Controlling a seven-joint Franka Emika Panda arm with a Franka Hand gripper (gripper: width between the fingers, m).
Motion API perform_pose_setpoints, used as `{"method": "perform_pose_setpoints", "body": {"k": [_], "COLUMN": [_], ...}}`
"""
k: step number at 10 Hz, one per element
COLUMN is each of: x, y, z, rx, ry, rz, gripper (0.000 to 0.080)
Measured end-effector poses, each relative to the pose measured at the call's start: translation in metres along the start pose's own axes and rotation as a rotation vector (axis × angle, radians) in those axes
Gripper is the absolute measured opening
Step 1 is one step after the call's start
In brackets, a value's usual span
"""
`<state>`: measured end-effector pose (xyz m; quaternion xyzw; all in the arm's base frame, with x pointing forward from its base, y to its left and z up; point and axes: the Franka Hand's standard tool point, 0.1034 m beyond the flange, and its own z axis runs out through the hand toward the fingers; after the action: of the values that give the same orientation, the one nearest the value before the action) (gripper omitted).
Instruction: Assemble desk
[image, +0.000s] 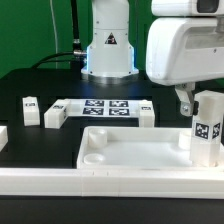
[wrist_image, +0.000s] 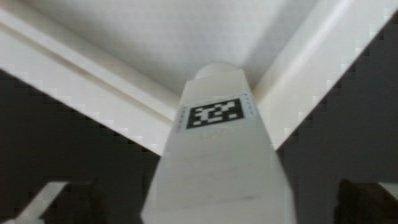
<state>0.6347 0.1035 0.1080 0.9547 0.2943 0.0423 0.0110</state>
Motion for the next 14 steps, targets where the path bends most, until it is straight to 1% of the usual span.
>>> {"method": "perform_pose_setpoints", "body": {"k": [3, 5, 7, 9, 10, 11, 13, 14], "x": [-0.0011, -0.0011, -0.001, -0.0009, -0.0011, -0.0011, -0.0027, -0.0035], "y": [-0.0008, -0.0009, -0.0011, -0.0014, -0.0015, -0.0004, 0.0001, -0.0007], "z": [0.0012, 0.0013, 0.0013, 0.0014, 0.0009, -0.0011, 0.0006, 0.0014], "rx": [0.001, 0.002, 0.004, 0.005, 0.012, 0.028, 0.041, 0.044], "ry": [-0.001, -0.001, -0.001, 0.0, -0.002, -0.005, -0.009, -0.014], "rz": [-0.008, 0.026, 0.057, 0.217, 0.291, 0.422, 0.593, 0.752], "gripper": [0.0637, 0.0286, 0.0289, 0.0289, 0.0289, 0.0289, 0.0289, 0.029]}}
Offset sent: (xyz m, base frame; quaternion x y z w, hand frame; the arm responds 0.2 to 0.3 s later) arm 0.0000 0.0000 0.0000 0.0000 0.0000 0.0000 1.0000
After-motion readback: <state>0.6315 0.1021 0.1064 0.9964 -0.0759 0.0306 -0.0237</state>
